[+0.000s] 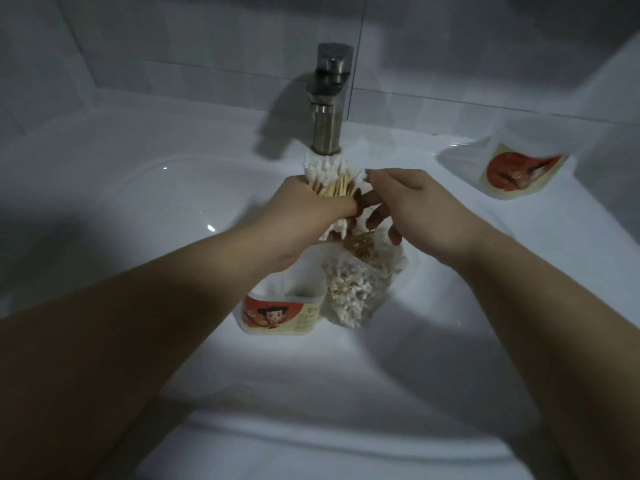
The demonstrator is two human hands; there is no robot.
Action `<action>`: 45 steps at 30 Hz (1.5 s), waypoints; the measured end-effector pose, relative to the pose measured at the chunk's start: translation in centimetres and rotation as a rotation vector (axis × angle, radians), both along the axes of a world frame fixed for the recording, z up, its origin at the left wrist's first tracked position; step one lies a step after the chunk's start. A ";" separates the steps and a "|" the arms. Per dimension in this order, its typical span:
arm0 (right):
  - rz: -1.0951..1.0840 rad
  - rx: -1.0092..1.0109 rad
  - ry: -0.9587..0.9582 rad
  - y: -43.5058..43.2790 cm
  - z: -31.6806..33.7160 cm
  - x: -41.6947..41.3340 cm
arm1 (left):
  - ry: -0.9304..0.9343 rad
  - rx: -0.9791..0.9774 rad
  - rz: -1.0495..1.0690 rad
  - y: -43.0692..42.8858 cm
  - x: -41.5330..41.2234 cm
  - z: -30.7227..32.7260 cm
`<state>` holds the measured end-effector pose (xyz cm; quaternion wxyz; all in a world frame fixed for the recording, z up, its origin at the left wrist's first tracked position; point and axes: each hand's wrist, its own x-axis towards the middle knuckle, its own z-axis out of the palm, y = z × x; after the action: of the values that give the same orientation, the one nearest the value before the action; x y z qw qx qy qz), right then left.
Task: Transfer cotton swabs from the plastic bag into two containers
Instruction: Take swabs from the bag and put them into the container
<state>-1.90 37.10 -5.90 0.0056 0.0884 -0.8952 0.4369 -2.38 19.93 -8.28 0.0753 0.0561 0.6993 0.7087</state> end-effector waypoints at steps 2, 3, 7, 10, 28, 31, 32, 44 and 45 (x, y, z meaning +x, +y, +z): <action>0.007 0.137 0.058 0.1 -0.1 -0.2 | -0.048 0.067 0.070 -0.1 -0.2 0.2; 0.038 0.259 0.093 0.1 -0.2 -0.2 | -0.073 0.105 0.084 -0.2 -0.2 0.3; 0.193 0.667 0.133 -0.5 -0.6 0.3 | -0.105 0.144 0.040 -0.1 -0.1 0.6; 0.258 0.753 0.134 -1.0 -1.0 0.3 | -0.126 0.150 0.022 0.0 0.0 0.6; -0.050 -0.163 0.157 0.0 0.2 -0.4 | -0.106 0.130 -0.054 -0.3 0.3 0.5; -0.068 -0.171 0.166 -0.5 0.0 -0.3 | -0.089 0.129 -0.101 -0.2 0.5 0.6; -0.092 -0.141 0.175 -0.6 0.0 -0.3 | -0.087 0.121 -0.111 -0.2 0.5 0.6; 0.040 0.034 0.223 -2.0 0.7 1.5 | 0.247 -0.303 -0.205 0.6 0.7 1.1; 0.029 0.030 0.244 -2.4 0.7 1.6 | 0.261 -0.360 -0.199 0.8 0.8 1.1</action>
<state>-0.27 34.74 -5.23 0.1068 0.1539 -0.8929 0.4095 -1.56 20.73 -7.22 0.0625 0.2017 0.8091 0.5484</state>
